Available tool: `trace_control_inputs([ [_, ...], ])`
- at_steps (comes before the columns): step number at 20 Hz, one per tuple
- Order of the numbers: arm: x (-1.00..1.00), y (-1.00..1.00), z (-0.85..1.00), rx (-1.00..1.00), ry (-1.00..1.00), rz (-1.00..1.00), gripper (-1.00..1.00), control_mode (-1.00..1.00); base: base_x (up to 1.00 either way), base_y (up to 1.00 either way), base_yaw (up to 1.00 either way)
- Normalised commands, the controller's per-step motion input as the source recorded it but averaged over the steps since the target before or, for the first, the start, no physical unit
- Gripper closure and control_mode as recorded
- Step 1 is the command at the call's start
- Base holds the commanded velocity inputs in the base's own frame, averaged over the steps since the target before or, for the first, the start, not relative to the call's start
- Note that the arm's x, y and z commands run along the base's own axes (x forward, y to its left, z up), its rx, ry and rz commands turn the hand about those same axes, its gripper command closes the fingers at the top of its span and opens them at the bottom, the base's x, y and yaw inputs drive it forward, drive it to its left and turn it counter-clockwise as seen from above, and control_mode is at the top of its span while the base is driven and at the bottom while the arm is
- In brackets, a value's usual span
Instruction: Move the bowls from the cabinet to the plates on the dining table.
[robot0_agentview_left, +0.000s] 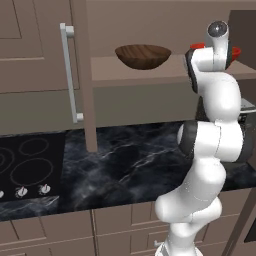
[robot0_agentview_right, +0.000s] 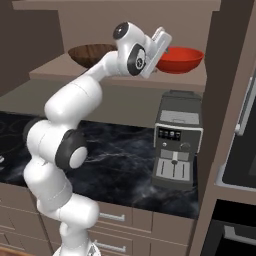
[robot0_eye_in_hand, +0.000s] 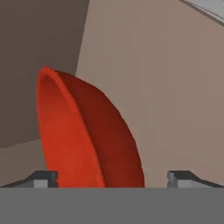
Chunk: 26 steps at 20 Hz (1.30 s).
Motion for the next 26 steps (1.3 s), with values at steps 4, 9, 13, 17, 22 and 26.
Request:
trace_control_inputs([
  [4,-0.41,-0.28,-0.86,0.0,0.0,-0.04,-1.0,-1.0,0.0,0.0,0.0],
  [9,0.32,-0.03,-0.88,0.03,0.06,0.04,-1.0,-1.0,0.0,0.0,0.0],
  [13,0.79,-0.12,-0.51,0.09,0.19,0.14,-1.0,-1.0,0.0,0.0,0.0],
  [17,0.84,-0.13,-0.55,0.1,0.27,0.13,-1.0,-1.0,0.0,0.0,0.0],
  [22,0.38,-0.23,-0.72,0.07,0.16,0.08,-1.0,-1.0,0.0,0.0,0.0],
  [26,-0.02,-0.05,-0.98,0.0,0.0,0.05,1.0,-1.0,0.0,0.0,0.0],
])
